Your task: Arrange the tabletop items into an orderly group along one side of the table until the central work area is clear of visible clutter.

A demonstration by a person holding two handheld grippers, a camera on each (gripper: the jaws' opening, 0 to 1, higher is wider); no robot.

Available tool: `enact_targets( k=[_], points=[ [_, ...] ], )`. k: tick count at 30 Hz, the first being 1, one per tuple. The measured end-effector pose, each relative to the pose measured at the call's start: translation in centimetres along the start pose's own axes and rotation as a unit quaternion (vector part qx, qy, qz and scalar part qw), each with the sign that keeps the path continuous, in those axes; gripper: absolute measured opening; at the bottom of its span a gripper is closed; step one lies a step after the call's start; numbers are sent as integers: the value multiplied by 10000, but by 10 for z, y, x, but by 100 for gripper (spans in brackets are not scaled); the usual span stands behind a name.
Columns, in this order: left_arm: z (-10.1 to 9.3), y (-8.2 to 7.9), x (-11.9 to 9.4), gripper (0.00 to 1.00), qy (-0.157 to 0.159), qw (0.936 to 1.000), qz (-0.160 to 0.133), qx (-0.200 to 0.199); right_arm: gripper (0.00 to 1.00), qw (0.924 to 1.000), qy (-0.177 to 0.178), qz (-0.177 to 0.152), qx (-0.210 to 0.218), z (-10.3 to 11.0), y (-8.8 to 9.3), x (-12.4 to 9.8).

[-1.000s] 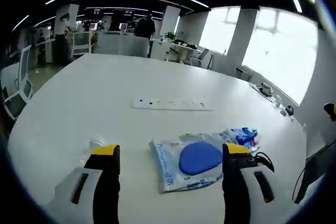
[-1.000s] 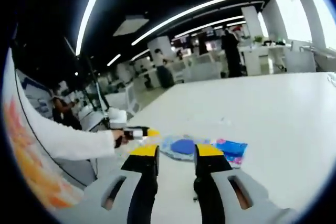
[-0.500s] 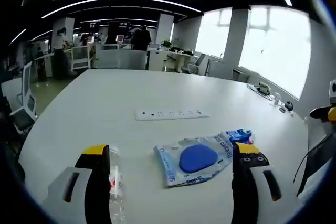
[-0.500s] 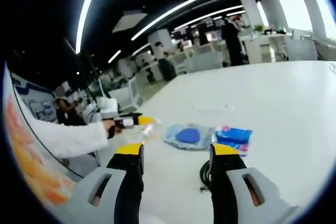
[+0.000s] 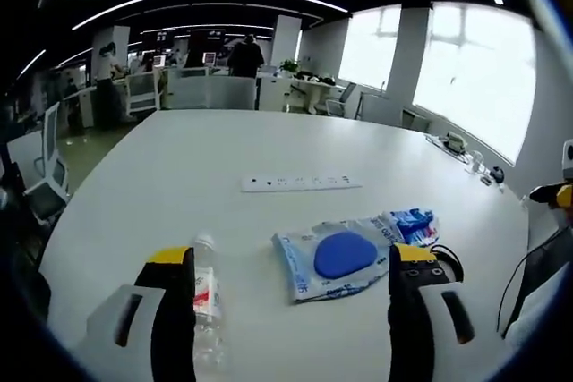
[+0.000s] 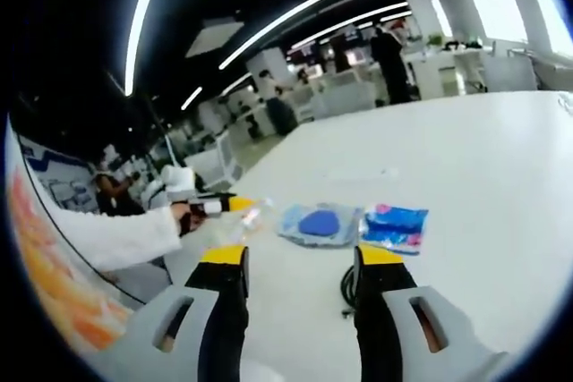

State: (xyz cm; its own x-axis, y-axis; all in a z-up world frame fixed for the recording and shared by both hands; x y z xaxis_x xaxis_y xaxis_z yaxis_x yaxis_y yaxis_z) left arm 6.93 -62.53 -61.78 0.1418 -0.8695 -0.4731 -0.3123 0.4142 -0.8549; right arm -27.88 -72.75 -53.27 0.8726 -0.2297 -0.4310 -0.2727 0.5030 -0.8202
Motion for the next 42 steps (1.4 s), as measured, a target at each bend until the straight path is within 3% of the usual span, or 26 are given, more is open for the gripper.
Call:
enact_targets(
  k=[13,19,24,29,37,42],
  points=[
    [44,-5,11,75,-317,9984,239,-400,38,9998,3,119,161,-3,-1,10],
    [64,1,22,70,-471,9953,680,-506,38,9995,74,136,262,-8,-3,15],
    [79,11,36,62,-525,9884,1115,-892,38,9991,148,157,355,-10,-4,20],
    [91,19,52,61,-579,9819,1533,-947,37,9986,202,262,413,-10,-2,27],
    [105,28,77,49,-696,9765,1800,-962,35,9972,318,372,565,-13,-1,39],
    [113,34,91,46,-734,9730,2053,-757,34,9964,321,431,648,-12,-1,49]
  ],
)
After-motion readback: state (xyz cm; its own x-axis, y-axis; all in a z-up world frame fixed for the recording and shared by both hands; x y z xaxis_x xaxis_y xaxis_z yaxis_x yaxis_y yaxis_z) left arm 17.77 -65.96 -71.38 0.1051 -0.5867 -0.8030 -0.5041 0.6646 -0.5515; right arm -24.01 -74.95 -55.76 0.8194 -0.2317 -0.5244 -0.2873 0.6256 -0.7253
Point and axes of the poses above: the point that each gripper's makers call its tool centre point, and the gripper's own axes: x roughly forward along the fingers, z roughly to its left, y roughly out of its underside, the point moved 4 cm from there along -x, roughly backward along the fingers, and after that the axes turned 5 degrees about y, right-handed, at the moved point
